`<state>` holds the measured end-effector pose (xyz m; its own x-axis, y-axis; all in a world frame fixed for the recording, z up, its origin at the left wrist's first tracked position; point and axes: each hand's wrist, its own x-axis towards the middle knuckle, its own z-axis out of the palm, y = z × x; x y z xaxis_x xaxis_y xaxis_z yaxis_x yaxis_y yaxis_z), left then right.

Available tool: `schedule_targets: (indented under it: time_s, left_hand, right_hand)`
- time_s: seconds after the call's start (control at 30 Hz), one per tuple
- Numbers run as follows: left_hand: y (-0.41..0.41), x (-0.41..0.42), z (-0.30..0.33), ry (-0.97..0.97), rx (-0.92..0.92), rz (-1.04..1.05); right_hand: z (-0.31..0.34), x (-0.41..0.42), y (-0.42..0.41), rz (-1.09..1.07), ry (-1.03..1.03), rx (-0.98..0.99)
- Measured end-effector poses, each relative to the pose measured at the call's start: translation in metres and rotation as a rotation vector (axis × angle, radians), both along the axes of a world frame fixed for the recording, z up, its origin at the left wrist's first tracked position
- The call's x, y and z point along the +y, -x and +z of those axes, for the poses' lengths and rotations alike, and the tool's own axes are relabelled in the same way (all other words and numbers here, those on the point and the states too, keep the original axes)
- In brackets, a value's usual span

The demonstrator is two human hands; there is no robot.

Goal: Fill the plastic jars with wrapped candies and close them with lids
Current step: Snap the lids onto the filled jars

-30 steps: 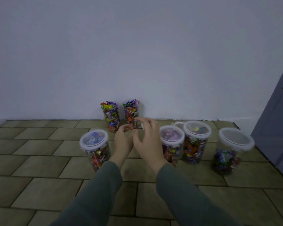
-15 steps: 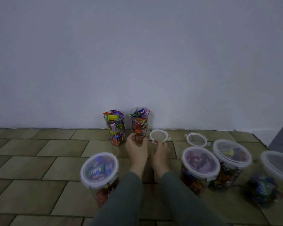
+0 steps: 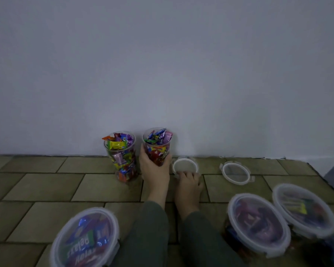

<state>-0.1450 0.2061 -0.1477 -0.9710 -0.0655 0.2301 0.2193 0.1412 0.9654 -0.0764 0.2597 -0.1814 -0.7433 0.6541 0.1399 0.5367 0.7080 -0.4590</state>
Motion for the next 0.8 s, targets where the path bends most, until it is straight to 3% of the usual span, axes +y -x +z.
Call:
schedule_targets:
  time_s: [0.3, 0.43, 0.7, 0.8]
  left_hand:
    - [-0.029, -0.020, 0.005, 0.147, 0.005, 0.004]
    - [-0.048, -0.038, 0.004, 0.150, -0.001, -0.038]
    - [-0.087, -0.067, 0.013, -0.017, -0.109, -0.130]
    - [-0.101, -0.076, 0.014, 0.015, -0.122, -0.178]
  right_hand:
    - [0.025, -0.021, -0.018, -0.086, -0.141, 0.206]
    - [0.056, -0.033, -0.034, -0.083, -0.121, 0.199]
    - [0.111, -0.069, -0.081, 0.101, -0.245, 0.238]
    - [0.145, -0.075, -0.098, 0.234, -0.253, 0.283]
